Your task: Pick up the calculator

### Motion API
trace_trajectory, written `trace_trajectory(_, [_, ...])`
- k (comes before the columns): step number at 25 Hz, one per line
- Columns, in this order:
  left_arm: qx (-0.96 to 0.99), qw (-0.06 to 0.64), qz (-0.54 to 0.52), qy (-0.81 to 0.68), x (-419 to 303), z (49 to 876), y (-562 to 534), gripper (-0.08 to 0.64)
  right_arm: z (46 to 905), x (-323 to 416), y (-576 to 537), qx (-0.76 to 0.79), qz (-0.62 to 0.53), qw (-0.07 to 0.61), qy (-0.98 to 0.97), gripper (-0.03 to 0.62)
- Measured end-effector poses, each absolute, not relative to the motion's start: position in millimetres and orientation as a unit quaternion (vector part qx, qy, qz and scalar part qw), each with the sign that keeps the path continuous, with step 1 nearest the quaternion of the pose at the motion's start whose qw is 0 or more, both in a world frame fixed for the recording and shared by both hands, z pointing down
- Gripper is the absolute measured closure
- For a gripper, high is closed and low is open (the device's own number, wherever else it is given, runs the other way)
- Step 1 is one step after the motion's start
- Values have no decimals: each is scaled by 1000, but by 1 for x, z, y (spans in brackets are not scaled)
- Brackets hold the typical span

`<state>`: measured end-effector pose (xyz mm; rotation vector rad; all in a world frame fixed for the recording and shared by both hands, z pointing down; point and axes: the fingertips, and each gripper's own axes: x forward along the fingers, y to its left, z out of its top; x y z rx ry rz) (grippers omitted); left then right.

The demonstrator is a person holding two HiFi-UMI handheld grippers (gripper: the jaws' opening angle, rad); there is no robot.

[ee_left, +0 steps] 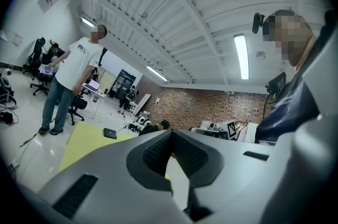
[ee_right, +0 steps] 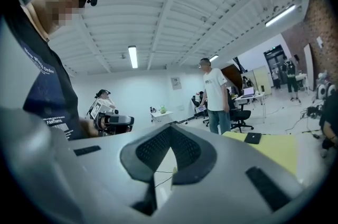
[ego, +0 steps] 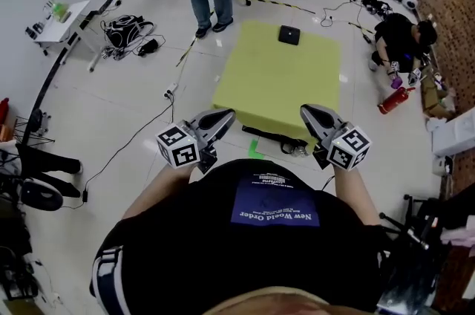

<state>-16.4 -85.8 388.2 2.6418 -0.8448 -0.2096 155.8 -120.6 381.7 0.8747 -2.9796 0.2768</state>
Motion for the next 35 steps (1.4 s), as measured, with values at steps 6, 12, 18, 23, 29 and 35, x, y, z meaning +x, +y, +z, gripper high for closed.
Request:
trace_trajectory(6, [937,193,-67,-284,-1,392,-125,554,394,172,-155,295,112,17,-949,607])
trace_trajectory(12, [945,210,-72,-239,-10,407,-181,554,399,157,-192,329,112,32,-937,607])
trace_trajectory(18, [959,215,-70,-173,-28,411,-269,554,396,131,-260,386,112,34,-915,607])
trace_trajectory(23, [965,213,-58,-144,-58,409,-337,554,390,102,-318,415,126,23,-901,607])
trace_trajectory(29, [961,235,-59,-131,-81,423,-396,554,389,79,-367,426,132,42,-894,607])
trace_trajectory(35, [955,253,-51,-146,-73,446,-427,554,403,82,-399,408,148,56,-899,607])
